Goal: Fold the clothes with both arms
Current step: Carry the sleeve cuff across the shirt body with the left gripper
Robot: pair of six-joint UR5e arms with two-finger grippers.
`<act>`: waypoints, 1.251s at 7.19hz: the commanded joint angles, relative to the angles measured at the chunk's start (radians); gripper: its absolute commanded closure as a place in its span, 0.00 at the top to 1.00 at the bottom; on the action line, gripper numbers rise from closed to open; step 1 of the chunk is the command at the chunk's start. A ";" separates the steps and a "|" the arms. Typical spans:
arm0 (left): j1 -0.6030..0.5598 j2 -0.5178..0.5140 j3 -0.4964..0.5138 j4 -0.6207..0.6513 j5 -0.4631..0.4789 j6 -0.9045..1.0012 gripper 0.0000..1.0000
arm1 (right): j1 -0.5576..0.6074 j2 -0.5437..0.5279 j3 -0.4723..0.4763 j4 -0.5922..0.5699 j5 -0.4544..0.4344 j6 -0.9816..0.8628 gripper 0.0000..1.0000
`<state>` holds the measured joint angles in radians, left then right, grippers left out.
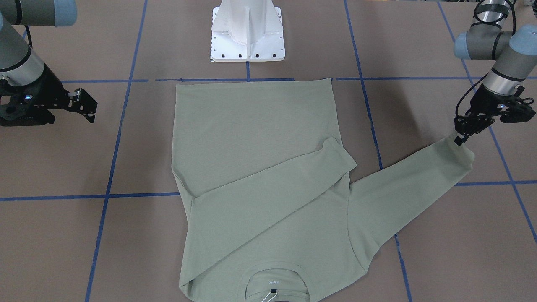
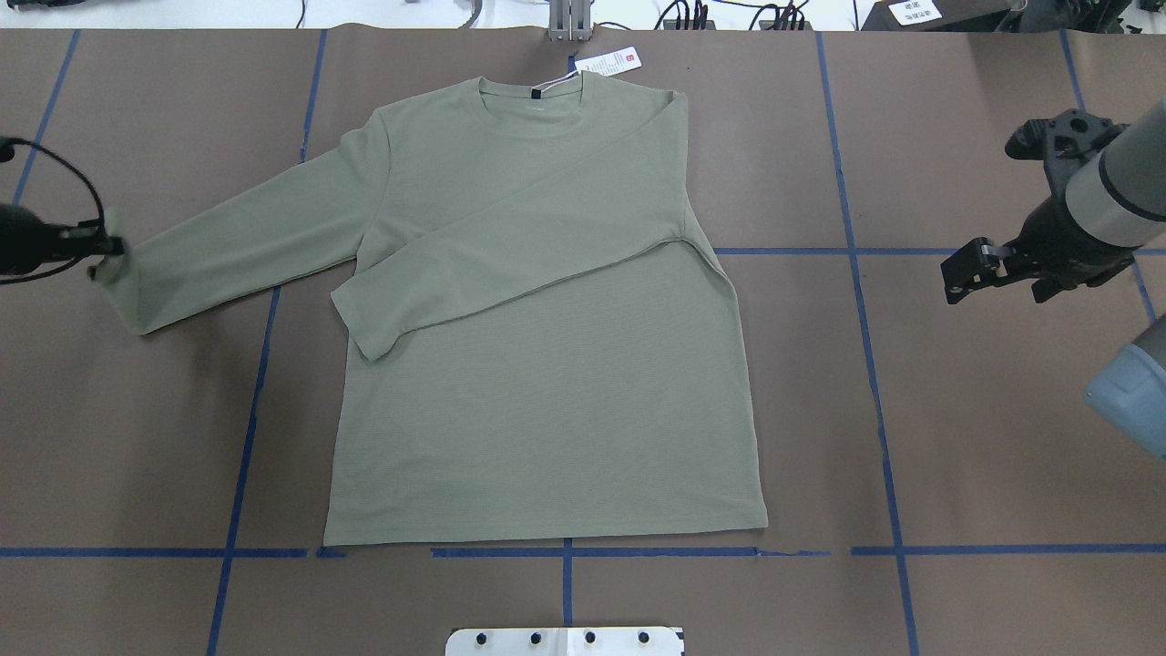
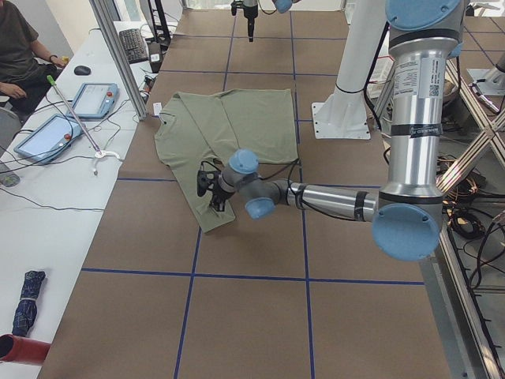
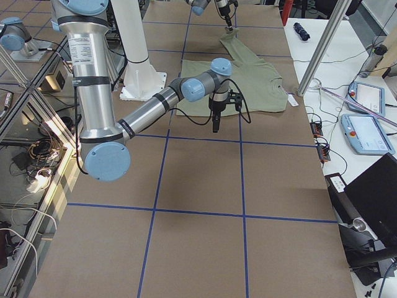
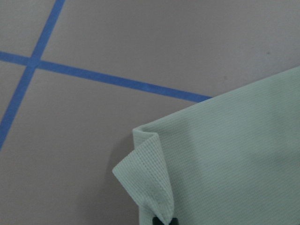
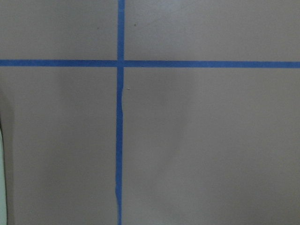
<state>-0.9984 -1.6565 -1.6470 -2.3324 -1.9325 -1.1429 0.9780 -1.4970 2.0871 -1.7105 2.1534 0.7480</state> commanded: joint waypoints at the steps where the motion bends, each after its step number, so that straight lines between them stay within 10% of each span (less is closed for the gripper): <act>1: -0.013 -0.367 -0.062 0.502 -0.002 -0.001 0.00 | 0.045 -0.118 0.042 0.005 0.000 -0.080 1.00; 5: 0.192 -0.797 0.016 0.631 0.027 -0.364 0.00 | 0.109 -0.140 0.013 0.005 0.058 -0.136 1.00; 7: 0.434 -0.935 0.064 0.630 0.190 -0.541 0.00 | 0.148 -0.132 -0.005 0.003 0.101 -0.162 1.00; 9: 0.552 -1.037 0.294 0.514 0.308 -0.630 0.00 | 0.148 -0.120 -0.024 0.005 0.102 -0.154 1.00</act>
<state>-0.5130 -2.6381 -1.4790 -1.7409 -1.6871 -1.7171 1.1236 -1.6237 2.0742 -1.7062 2.2520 0.5910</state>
